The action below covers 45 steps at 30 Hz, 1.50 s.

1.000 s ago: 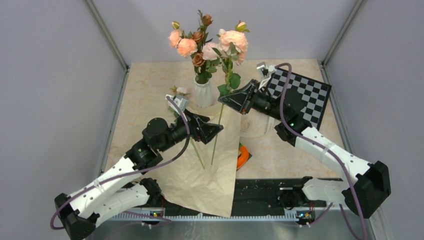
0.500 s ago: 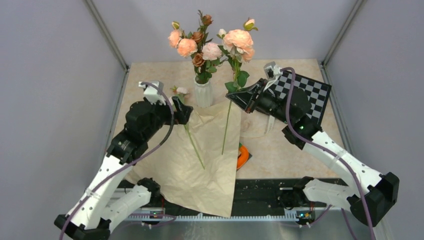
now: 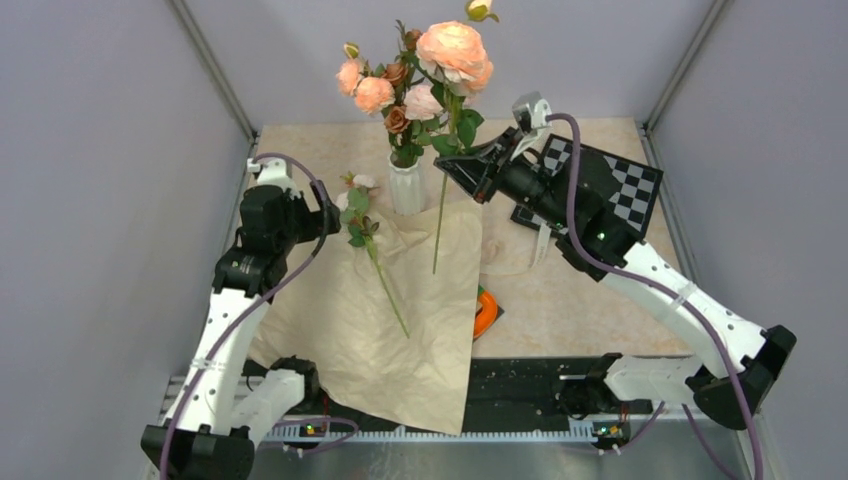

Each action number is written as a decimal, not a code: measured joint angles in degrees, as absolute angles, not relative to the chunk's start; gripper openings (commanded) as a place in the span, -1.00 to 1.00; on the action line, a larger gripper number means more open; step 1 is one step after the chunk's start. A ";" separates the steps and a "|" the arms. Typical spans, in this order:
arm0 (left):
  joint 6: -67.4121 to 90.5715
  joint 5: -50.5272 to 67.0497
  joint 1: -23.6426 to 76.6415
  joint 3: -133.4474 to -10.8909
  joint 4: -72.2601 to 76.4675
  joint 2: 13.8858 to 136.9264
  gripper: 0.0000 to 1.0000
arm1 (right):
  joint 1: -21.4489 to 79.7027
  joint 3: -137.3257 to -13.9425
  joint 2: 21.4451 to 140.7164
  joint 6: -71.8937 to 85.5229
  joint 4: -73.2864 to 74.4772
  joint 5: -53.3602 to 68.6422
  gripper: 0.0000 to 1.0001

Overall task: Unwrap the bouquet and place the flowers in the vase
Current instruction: Pick up the fake flower from the wrapping paper.

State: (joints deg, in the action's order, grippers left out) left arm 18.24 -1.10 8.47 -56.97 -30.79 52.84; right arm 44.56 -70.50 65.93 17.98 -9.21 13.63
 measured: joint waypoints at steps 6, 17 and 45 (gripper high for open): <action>15.05 -10.37 7.90 -54.72 -29.12 49.30 0.97 | 44.64 -79.42 72.79 12.60 -7.14 10.96 -1.00; 13.80 -16.19 7.90 -50.35 -28.64 47.03 0.98 | 44.62 -99.35 91.00 4.36 -7.20 8.01 -1.00; 12.14 -19.05 7.90 -50.02 -28.69 46.11 0.97 | 44.62 -116.22 101.89 -3.11 -7.25 5.61 -1.00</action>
